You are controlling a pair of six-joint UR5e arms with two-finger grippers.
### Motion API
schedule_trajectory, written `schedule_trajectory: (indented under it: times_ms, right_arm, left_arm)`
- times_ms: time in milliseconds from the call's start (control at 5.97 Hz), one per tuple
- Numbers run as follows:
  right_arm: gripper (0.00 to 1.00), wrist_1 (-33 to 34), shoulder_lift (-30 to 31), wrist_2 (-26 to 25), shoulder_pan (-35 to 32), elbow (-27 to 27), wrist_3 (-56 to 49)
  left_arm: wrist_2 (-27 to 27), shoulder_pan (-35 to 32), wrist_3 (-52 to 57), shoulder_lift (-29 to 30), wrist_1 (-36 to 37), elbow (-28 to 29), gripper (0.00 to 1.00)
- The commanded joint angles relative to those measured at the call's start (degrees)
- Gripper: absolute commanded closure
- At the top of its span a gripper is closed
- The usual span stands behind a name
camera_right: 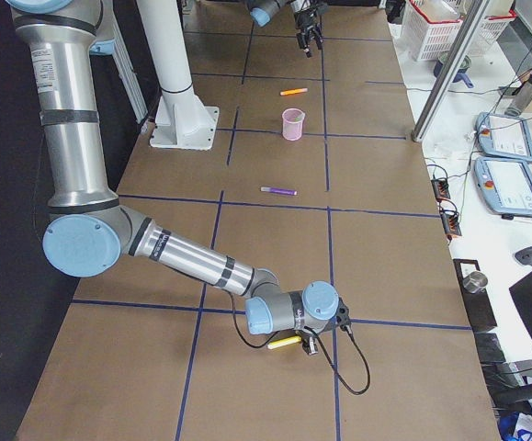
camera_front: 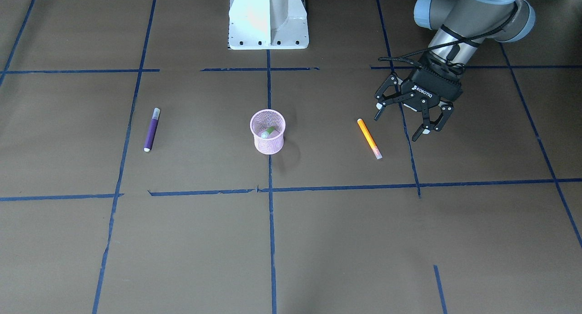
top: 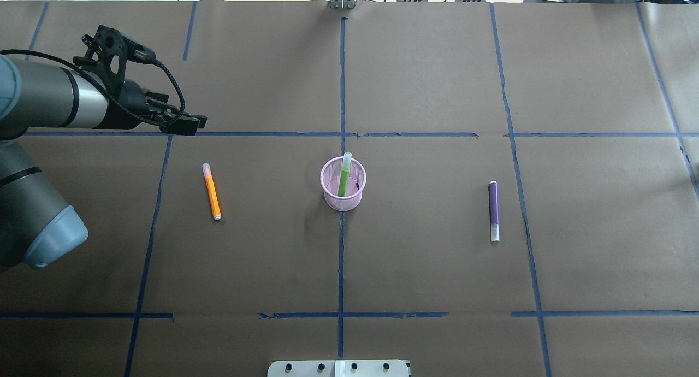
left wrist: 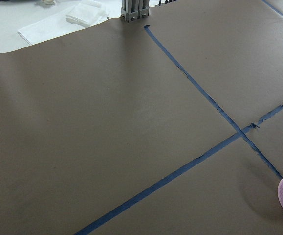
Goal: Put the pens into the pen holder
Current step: 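Withdraw the left gripper away from the cup and hold, then carry the yellow highlighter toward the cup with right gripper while left moves over orange marker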
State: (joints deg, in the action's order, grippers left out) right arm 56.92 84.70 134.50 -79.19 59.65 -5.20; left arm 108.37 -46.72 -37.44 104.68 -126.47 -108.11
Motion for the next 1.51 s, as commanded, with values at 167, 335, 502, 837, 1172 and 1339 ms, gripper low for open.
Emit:
schedule_trajectory:
  times_ms: [167, 335, 502, 837, 1172, 1339]
  right_arm:
    - [1.0, -0.2, 0.3, 0.5, -0.3, 7.2, 1.3]
    - [1.0, -1.1, -0.1, 0.8, -0.5, 12.3, 6.5]
    - [1.0, -6.1, 0.2, 0.9, -0.5, 17.1, 14.7]
    - [1.0, -22.7, -0.2, 0.2, 2.6, 23.7, 35.6]
    - [1.0, -34.8, -3.6, -8.0, 7.6, 26.6, 48.1]
    - [1.0, -34.9, -4.4, -17.8, 14.4, 32.8, 51.6]
  left_arm:
    - [0.0, 0.0, 0.1, 0.0, 0.4, 0.0, 0.0]
    - [1.2, 0.1, 0.0, -0.9, 1.6, 0.3, 0.0]
    - [2.7, 0.1, 0.0, -1.3, 6.1, 0.0, 0.0]
    - [2.8, 0.1, -0.7, -1.2, 15.9, -0.1, 0.0]
    - [3.0, 0.4, -4.3, -0.4, 28.2, 0.3, 0.0]
    - [4.2, 0.7, -12.4, 0.2, 28.4, 1.0, 0.0]
